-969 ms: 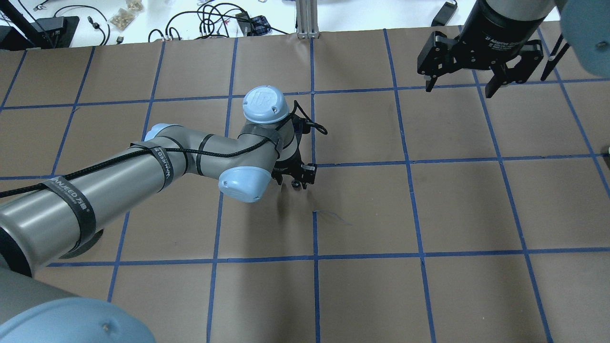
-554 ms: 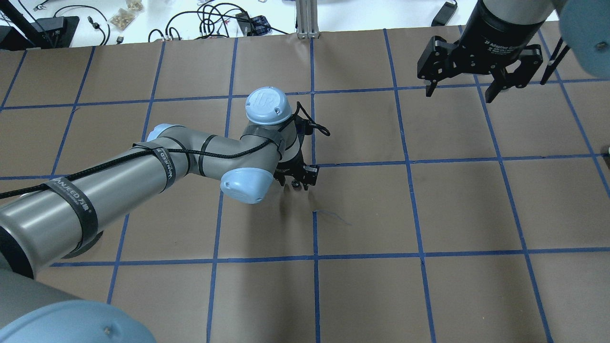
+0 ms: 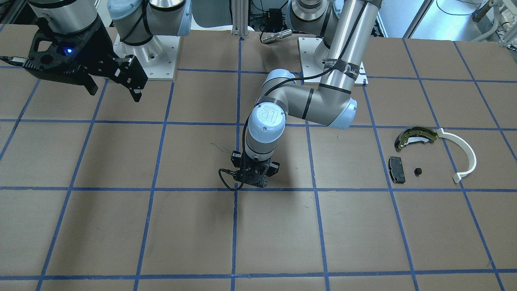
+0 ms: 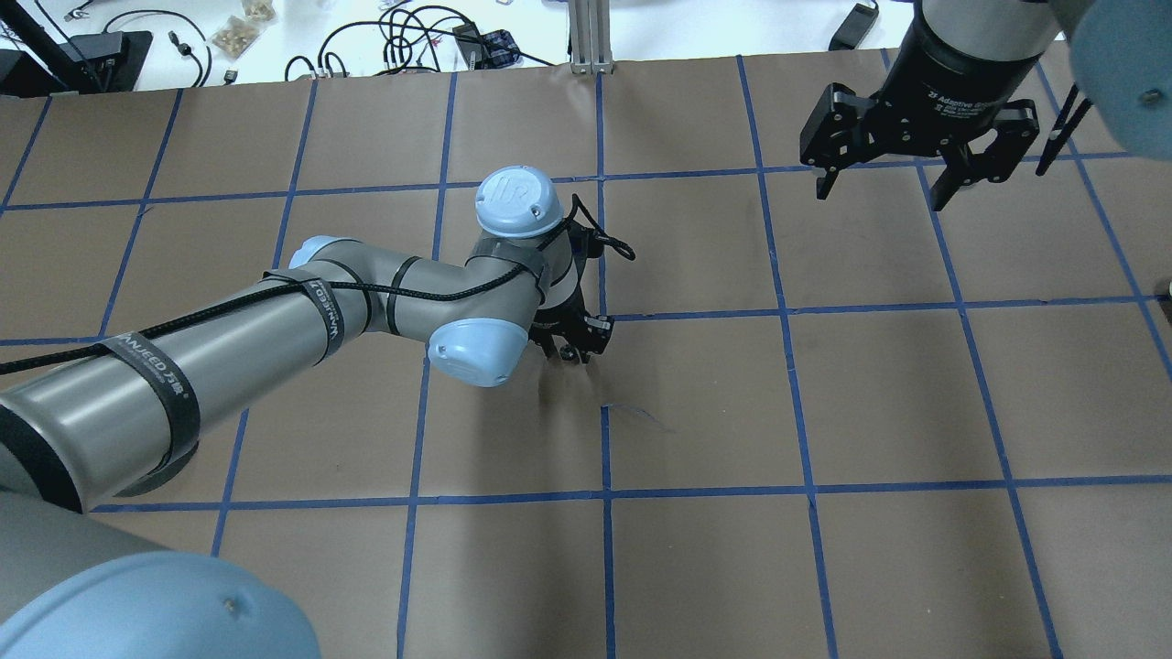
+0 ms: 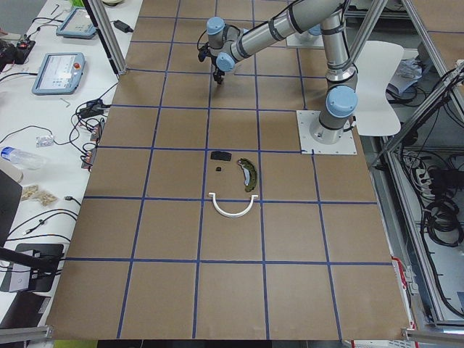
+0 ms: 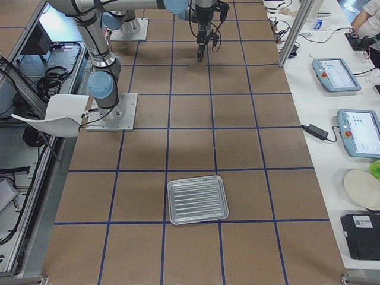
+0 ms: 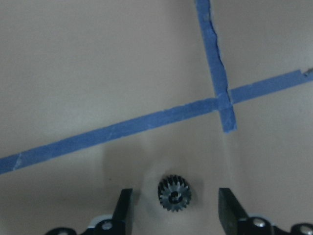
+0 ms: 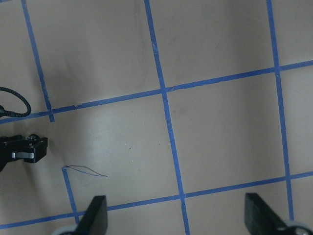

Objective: Place bearing gear from tray to pile

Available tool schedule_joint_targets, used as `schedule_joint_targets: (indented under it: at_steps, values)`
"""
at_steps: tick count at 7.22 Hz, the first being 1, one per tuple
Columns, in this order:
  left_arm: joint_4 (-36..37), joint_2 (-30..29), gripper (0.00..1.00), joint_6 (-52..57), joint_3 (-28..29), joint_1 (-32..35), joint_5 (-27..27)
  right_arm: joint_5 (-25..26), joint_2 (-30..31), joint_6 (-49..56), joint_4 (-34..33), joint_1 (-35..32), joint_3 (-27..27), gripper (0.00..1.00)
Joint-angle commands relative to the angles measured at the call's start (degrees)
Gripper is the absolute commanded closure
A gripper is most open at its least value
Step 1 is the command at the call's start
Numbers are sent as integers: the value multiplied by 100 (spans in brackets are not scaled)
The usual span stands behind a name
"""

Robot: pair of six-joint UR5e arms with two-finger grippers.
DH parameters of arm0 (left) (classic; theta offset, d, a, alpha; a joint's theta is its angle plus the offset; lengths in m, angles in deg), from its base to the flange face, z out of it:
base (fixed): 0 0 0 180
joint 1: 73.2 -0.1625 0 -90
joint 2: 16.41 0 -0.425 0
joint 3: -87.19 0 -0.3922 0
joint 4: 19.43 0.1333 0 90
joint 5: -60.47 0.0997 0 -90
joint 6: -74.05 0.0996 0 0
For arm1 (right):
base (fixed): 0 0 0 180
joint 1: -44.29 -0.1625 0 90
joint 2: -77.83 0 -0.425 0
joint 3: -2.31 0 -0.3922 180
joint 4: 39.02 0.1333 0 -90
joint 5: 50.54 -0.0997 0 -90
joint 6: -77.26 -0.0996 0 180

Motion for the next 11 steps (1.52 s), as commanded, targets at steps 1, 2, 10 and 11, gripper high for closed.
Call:
schedule_joint_targets:
  at_steps: [1, 2, 10, 11]
  values:
    - [27, -14, 100, -9, -3, 8, -15, -4, 9, -8, -5, 0, -5, 0]
    - [18, 13, 100, -9, -3, 8, -23, -4, 9, -8, -6, 0, -5, 0]
    - [-2751, 778, 100, 2589, 1482, -3397, 592, 5, -26, -17, -375, 0, -13, 0]
    - [-2690, 682, 100, 2880, 1482, -3898, 583, 14, -26, 0, -375, 0, -13, 0]
